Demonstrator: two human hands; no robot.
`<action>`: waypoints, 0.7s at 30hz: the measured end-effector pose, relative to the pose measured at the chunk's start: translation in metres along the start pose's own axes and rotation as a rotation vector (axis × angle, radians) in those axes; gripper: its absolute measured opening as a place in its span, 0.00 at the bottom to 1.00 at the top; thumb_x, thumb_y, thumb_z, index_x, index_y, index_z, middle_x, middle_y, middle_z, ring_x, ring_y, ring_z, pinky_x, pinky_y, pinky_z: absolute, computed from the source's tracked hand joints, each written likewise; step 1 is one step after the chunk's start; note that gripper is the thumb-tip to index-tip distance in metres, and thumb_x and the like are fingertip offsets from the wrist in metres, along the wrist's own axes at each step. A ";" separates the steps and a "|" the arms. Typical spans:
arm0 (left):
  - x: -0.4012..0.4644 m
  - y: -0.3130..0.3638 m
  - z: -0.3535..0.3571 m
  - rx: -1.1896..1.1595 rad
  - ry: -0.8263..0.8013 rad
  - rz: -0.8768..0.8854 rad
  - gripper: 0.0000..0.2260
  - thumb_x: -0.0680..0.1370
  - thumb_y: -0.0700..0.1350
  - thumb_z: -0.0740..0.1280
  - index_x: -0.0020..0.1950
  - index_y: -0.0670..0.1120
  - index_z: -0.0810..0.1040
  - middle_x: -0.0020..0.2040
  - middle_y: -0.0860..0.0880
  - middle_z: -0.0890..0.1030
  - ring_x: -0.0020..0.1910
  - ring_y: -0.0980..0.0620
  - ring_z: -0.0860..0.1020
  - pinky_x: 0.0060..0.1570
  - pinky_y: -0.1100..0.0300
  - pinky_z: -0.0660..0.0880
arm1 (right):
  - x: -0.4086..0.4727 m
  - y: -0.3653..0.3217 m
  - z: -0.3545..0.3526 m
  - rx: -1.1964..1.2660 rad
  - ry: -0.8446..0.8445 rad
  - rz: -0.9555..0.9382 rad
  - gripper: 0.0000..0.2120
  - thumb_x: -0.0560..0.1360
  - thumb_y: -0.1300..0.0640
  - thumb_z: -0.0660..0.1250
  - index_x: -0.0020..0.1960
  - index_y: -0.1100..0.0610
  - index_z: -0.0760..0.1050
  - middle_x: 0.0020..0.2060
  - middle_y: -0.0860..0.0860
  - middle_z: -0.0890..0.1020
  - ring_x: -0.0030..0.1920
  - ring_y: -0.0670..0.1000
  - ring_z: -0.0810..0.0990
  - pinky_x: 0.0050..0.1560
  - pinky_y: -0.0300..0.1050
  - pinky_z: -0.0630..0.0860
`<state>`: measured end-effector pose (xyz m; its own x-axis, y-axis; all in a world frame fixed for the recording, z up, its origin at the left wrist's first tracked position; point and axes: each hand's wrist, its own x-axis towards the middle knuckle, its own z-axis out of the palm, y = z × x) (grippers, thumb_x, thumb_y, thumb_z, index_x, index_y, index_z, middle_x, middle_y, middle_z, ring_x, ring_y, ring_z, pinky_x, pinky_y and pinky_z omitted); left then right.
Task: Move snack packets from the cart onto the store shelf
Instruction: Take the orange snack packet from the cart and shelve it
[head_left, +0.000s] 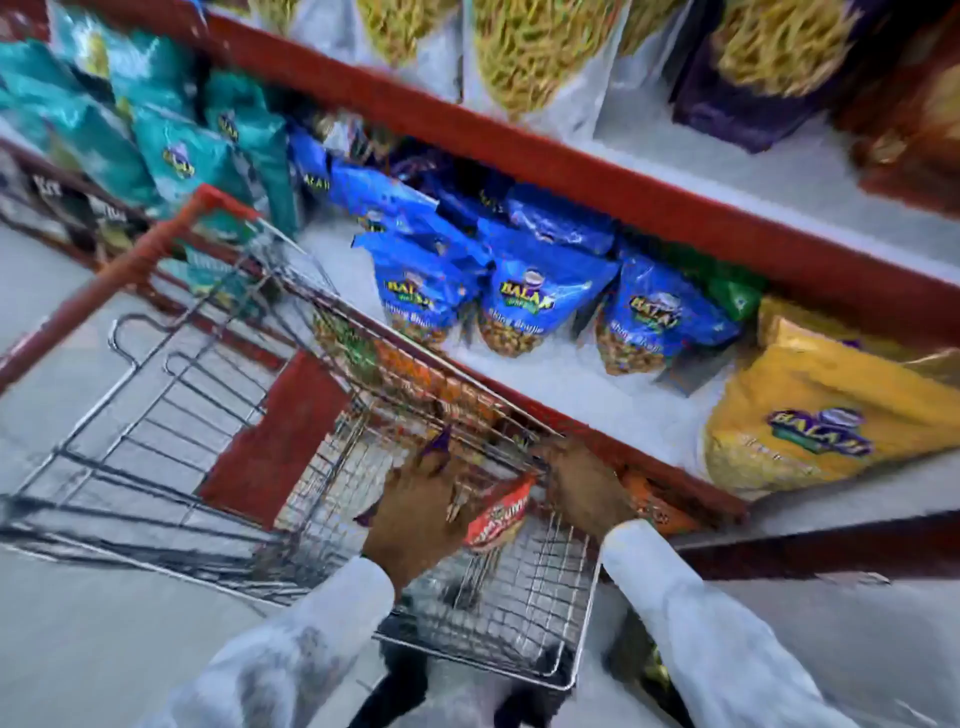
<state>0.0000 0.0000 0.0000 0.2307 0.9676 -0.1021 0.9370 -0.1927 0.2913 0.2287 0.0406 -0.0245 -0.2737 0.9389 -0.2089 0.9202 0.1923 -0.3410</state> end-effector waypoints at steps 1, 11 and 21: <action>-0.002 -0.004 0.015 -0.040 -0.081 -0.019 0.18 0.73 0.57 0.58 0.58 0.52 0.75 0.55 0.48 0.81 0.56 0.43 0.79 0.51 0.48 0.78 | 0.005 0.005 0.015 -0.033 -0.048 -0.002 0.22 0.67 0.60 0.68 0.60 0.48 0.77 0.56 0.54 0.83 0.57 0.58 0.81 0.55 0.52 0.80; -0.016 -0.011 0.066 -0.069 -0.287 -0.272 0.13 0.80 0.51 0.62 0.52 0.45 0.82 0.47 0.45 0.86 0.47 0.45 0.84 0.47 0.53 0.80 | 0.019 0.011 0.052 -0.045 -0.109 0.315 0.06 0.70 0.59 0.66 0.44 0.55 0.81 0.45 0.58 0.84 0.47 0.60 0.83 0.44 0.46 0.77; -0.001 -0.012 -0.080 -0.358 0.179 -0.124 0.12 0.77 0.55 0.65 0.46 0.49 0.83 0.37 0.52 0.86 0.31 0.56 0.82 0.33 0.57 0.81 | -0.035 -0.037 -0.110 0.745 0.216 0.269 0.06 0.77 0.68 0.64 0.47 0.62 0.79 0.33 0.53 0.78 0.29 0.32 0.78 0.30 0.24 0.69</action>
<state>-0.0322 0.0148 0.0731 0.0427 0.9991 0.0003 0.7974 -0.0343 0.6024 0.2352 0.0317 0.0959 0.0599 0.9747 -0.2153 0.4984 -0.2161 -0.8396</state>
